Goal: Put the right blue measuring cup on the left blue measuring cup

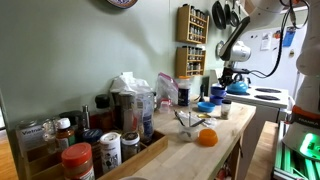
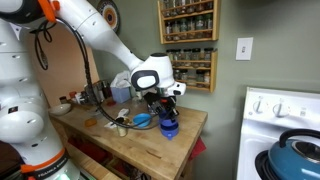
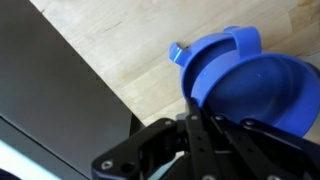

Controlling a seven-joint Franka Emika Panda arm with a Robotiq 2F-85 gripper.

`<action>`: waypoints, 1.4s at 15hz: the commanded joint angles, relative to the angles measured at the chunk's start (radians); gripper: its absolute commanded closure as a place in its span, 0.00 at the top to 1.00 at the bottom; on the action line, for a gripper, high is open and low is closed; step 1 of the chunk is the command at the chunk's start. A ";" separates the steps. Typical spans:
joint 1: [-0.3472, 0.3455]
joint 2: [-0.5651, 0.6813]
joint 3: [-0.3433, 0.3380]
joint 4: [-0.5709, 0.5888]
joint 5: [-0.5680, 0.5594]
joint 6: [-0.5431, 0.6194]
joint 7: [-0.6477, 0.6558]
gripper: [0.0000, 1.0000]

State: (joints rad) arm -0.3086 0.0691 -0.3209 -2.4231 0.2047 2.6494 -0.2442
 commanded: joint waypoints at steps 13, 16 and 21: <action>-0.005 0.067 0.020 0.009 -0.080 0.037 0.068 0.01; -0.004 0.067 0.026 0.006 -0.082 0.034 0.069 0.01; -0.005 0.062 0.017 0.009 -0.123 0.020 0.104 0.46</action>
State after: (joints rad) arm -0.3087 0.1378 -0.2990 -2.4102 0.1148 2.6820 -0.1782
